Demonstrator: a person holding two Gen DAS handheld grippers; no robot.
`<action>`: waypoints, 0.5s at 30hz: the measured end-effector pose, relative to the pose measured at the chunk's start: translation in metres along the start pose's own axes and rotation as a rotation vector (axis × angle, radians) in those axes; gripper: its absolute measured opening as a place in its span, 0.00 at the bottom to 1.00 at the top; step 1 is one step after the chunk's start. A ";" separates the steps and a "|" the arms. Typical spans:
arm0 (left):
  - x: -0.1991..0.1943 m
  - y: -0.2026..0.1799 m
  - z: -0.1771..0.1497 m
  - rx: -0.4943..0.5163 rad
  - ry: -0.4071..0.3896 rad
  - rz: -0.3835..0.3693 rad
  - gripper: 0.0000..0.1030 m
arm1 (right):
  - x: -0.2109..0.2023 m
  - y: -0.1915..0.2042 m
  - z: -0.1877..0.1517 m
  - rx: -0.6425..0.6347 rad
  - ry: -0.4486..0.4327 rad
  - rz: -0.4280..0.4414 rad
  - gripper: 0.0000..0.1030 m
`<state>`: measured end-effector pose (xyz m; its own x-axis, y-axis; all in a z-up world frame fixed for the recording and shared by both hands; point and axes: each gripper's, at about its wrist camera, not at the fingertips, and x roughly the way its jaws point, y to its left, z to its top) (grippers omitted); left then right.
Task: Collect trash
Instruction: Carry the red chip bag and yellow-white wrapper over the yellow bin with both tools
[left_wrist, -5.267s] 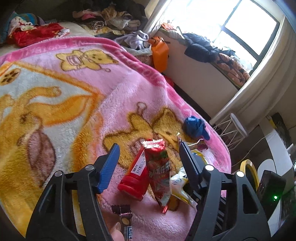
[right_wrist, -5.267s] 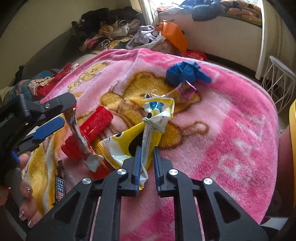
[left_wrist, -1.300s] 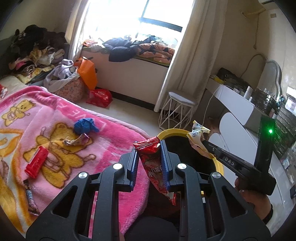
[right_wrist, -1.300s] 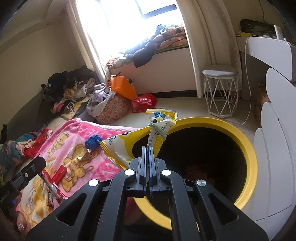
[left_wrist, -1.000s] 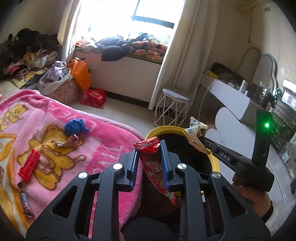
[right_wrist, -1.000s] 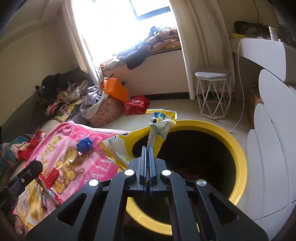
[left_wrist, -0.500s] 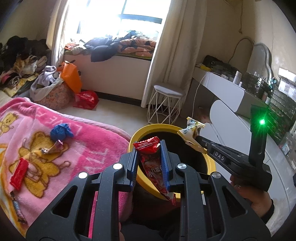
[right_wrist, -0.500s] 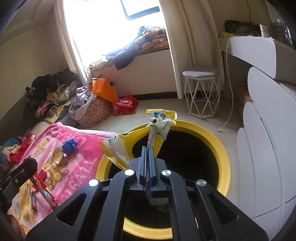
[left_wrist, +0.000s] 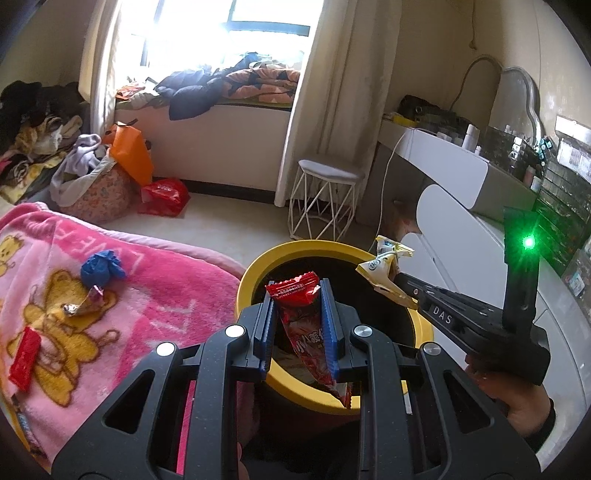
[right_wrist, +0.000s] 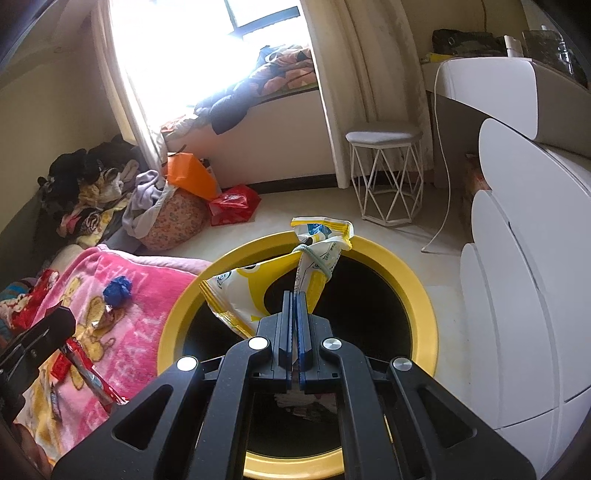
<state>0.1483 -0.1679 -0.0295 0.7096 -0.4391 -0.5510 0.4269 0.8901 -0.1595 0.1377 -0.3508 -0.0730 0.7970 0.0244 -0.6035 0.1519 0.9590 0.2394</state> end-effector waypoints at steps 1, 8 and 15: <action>0.002 -0.002 0.000 0.001 0.002 0.000 0.16 | 0.001 -0.001 0.000 0.000 0.001 -0.003 0.02; 0.016 -0.006 -0.002 0.014 0.017 0.000 0.16 | 0.006 -0.006 -0.002 -0.004 0.016 -0.017 0.02; 0.030 -0.006 -0.005 0.011 0.042 0.006 0.16 | 0.011 -0.007 -0.005 -0.012 0.041 -0.017 0.02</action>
<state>0.1639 -0.1861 -0.0495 0.6881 -0.4284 -0.5856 0.4295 0.8910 -0.1471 0.1425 -0.3558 -0.0847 0.7694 0.0193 -0.6385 0.1582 0.9627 0.2196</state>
